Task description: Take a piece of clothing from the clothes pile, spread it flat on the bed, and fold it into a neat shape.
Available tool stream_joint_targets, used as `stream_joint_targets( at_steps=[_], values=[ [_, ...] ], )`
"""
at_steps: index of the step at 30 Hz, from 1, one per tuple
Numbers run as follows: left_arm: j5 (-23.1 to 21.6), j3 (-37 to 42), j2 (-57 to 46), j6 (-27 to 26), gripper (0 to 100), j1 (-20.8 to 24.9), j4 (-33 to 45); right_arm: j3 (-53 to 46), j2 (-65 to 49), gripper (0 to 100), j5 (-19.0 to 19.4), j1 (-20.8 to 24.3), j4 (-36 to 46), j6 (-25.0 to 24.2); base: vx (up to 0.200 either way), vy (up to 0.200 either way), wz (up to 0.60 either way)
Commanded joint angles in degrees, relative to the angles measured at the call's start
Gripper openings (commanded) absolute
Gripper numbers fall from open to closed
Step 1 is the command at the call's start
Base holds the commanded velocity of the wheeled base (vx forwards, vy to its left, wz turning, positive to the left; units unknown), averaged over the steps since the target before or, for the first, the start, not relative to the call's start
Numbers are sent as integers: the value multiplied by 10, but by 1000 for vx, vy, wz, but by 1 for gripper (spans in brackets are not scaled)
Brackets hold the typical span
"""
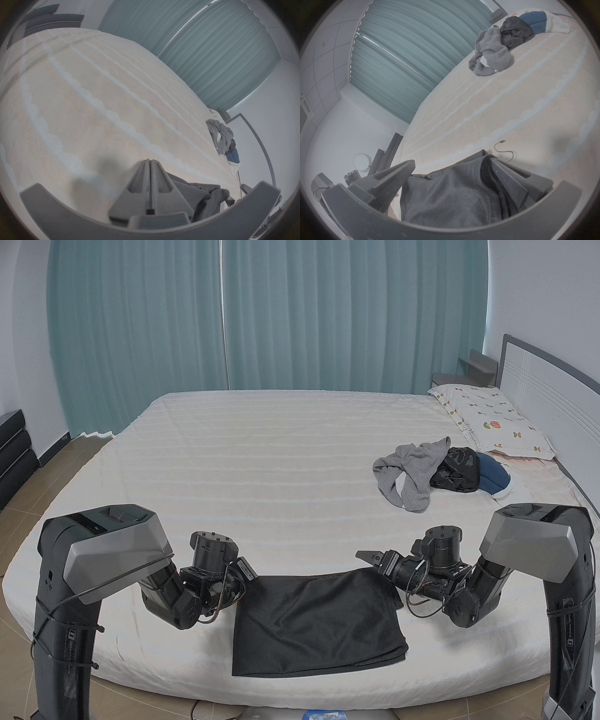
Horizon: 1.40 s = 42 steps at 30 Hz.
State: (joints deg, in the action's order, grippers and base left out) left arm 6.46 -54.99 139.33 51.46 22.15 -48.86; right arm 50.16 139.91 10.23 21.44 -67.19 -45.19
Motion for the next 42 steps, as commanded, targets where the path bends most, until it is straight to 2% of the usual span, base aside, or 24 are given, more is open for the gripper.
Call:
stream_joint_targets(
  at_steps=[1, 6, 7, 19, 25, 42],
  values=[
    [1, 6, -3, 0, 0, 0, -2, 5, 11, 100, 2, 1, 0, 0, 0, 0, 0],
    [1, 9, -3, 0, 0, 2, -4, 10, 15, 100, 2, 0, 0, 0, 0, 0, 0],
    [1, 8, -3, 1, 0, 2, -4, 10, 16, 0, 2, 0, 1, 0, 0, 0, 0],
    [3, 9, -2, 4, 0, -5, -4, 8, 12, 0, -1, -26, 7, 2, 0, 0, 0],
    [4, 16, -6, 22, 0, -9, -4, 5, 12, 0, -5, -33, 2, 1, 0, 0, 0],
    [10, 19, -8, 24, 0, -15, -5, 4, 15, 0, -5, -44, 7, 2, 0, 0, 0]
  ],
)
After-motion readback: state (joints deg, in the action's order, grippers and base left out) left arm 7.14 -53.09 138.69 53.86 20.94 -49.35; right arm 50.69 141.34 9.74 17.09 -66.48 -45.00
